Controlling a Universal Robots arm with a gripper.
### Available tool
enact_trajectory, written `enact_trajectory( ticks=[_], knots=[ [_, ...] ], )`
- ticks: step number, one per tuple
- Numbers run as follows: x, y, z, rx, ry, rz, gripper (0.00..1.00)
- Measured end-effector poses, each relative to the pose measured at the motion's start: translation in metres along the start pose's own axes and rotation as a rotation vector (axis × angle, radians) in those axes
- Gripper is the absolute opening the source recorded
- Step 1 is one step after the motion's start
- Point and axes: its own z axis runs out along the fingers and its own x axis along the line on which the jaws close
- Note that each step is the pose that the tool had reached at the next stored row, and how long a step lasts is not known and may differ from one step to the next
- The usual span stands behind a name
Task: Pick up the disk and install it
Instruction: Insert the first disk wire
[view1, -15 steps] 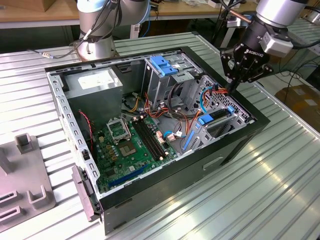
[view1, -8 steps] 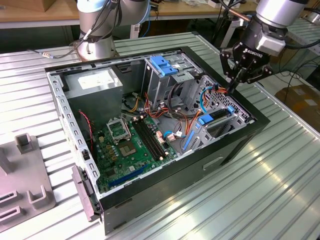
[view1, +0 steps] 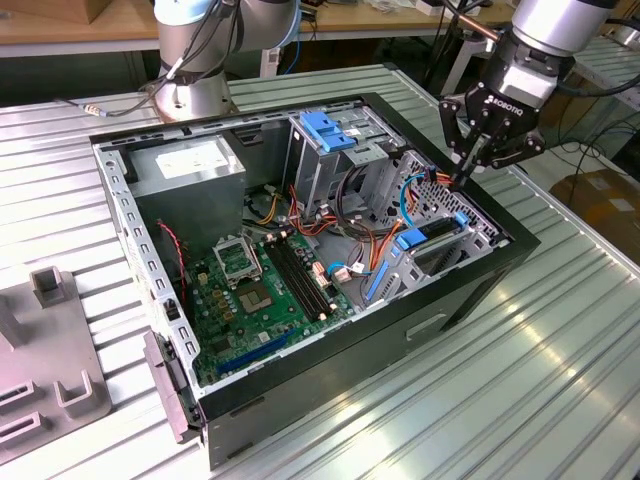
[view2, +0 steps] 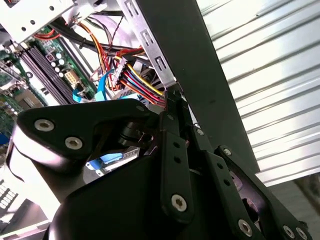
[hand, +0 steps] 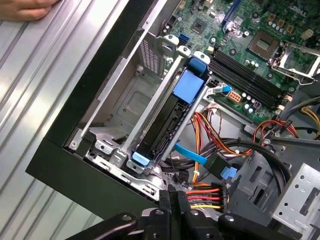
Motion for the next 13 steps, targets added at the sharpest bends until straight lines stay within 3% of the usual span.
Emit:
enact_trajectory(
  ticks=[7, 8, 10, 13],
  knots=[
    [0.0, 0.0, 0.0, 0.0, -0.0001, 0.004, 0.17],
    [0.0, 0.0, 0.0, 0.0002, -0.0004, 0.016, 0.17],
    [0.0, 0.0, 0.0002, 0.0006, -0.0018, 0.075, 0.17],
    [-0.0002, 0.0006, 0.0004, 0.0008, -0.0022, 0.092, 0.17]
  ],
)
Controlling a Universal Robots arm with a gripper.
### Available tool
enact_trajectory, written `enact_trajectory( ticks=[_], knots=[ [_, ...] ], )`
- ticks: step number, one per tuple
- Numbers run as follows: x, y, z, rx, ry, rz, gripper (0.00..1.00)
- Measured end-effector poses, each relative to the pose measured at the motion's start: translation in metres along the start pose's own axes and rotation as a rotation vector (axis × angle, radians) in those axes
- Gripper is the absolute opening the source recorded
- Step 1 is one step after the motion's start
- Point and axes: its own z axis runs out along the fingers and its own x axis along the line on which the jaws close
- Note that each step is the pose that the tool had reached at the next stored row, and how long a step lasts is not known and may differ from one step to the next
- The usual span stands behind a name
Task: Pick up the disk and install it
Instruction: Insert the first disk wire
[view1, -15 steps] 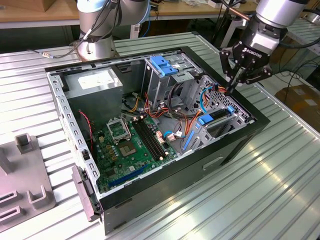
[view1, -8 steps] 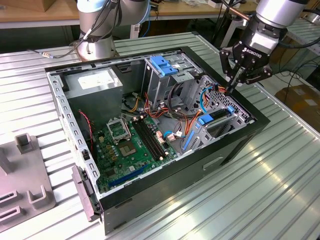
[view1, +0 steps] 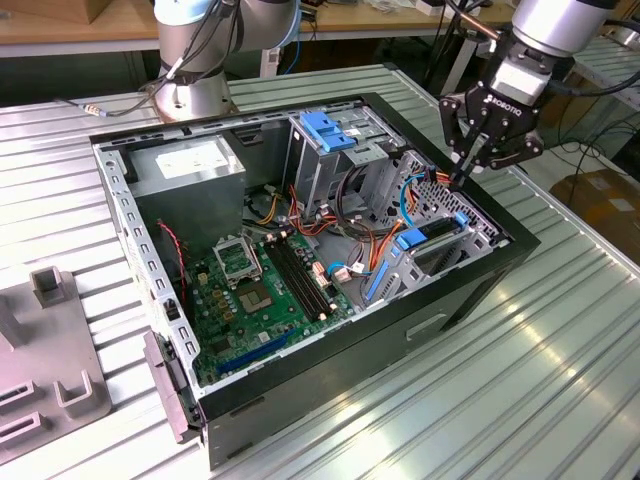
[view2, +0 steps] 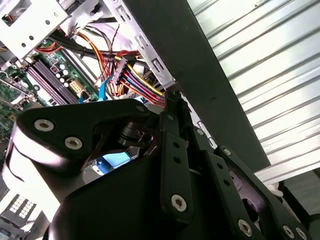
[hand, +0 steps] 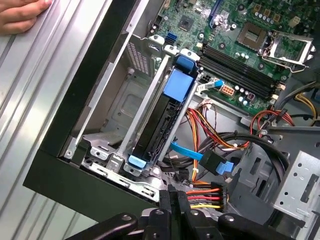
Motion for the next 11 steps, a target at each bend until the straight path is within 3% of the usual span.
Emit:
enact_trajectory(
  ticks=[3, 5, 9, 11],
  knots=[
    [-0.0006, 0.0016, 0.0001, 0.0, 0.0001, 0.003, 0.17],
    [-0.0007, 0.0015, 0.0003, 0.0002, -0.0004, 0.026, 0.17],
    [-0.0007, 0.0016, 0.001, 0.0007, -0.002, 0.086, 0.17],
    [-0.0007, 0.0016, 0.0025, 0.0012, -0.0032, 0.14, 0.17]
  ],
)
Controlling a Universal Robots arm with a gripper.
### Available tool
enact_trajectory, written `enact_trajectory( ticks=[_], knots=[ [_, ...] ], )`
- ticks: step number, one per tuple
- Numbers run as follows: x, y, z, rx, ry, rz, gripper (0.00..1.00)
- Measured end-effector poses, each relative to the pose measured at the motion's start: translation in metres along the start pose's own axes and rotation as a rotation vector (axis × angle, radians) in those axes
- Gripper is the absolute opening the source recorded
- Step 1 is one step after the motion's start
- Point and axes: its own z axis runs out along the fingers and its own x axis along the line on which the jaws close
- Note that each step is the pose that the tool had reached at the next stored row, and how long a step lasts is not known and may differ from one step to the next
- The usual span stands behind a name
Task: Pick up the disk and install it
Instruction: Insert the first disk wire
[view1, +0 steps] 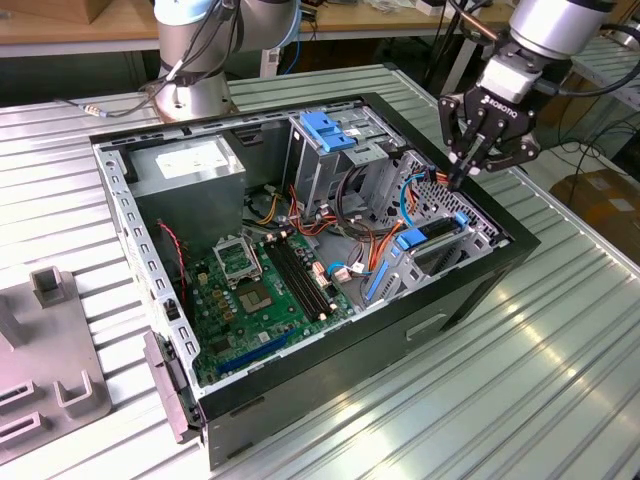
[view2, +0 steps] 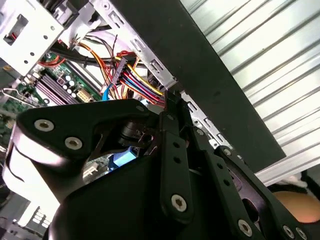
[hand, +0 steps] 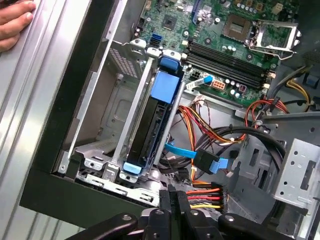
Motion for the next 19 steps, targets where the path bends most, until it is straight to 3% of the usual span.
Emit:
enact_trajectory(
  ticks=[4, 6, 8, 11, 19],
  knots=[
    [-0.0012, 0.0036, 0.0009, 0.0002, -0.0006, 0.03, 0.17],
    [-0.0039, 0.0121, 0.0012, 0.0003, -0.0007, 0.032, 0.17],
    [-0.0051, 0.0158, 0.0015, 0.0003, -0.001, 0.036, 0.17],
    [-0.0054, 0.0171, 0.0018, 0.0006, -0.0017, 0.066, 0.17],
    [-0.0065, 0.022, 0.0024, 0.0007, -0.0018, 0.082, 0.17]
  ],
)
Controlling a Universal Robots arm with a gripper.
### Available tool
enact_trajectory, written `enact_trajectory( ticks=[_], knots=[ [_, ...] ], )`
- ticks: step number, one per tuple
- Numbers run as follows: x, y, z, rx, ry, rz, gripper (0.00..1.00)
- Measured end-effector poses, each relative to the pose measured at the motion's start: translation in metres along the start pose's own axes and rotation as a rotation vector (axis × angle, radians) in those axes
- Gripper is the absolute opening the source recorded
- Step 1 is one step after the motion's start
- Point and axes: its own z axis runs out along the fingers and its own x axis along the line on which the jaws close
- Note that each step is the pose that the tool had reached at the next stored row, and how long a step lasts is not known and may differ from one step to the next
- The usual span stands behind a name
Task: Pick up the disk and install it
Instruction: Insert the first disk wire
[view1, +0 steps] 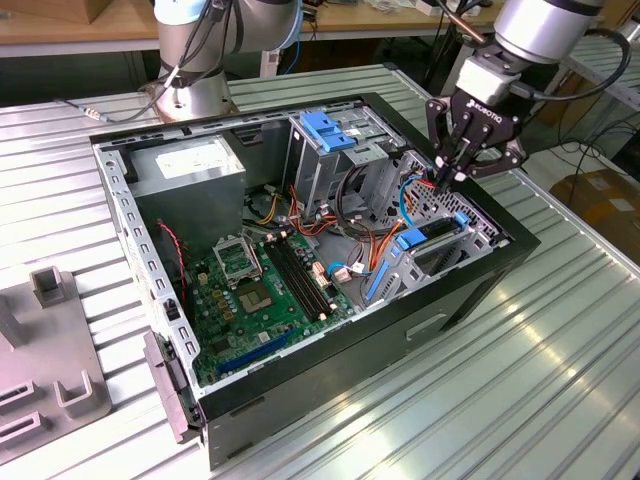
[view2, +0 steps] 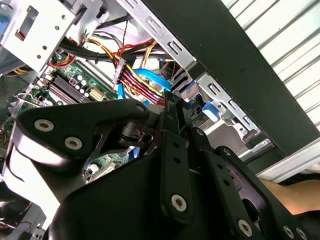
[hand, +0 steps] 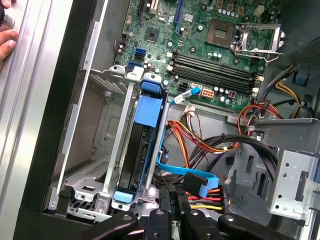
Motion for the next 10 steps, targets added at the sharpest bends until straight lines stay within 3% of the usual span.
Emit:
enact_trajectory(
  ticks=[10],
  knots=[
    [0.0027, 0.0005, 0.0058, 0.0009, -0.0017, 0.135, 0.17]
  ],
)
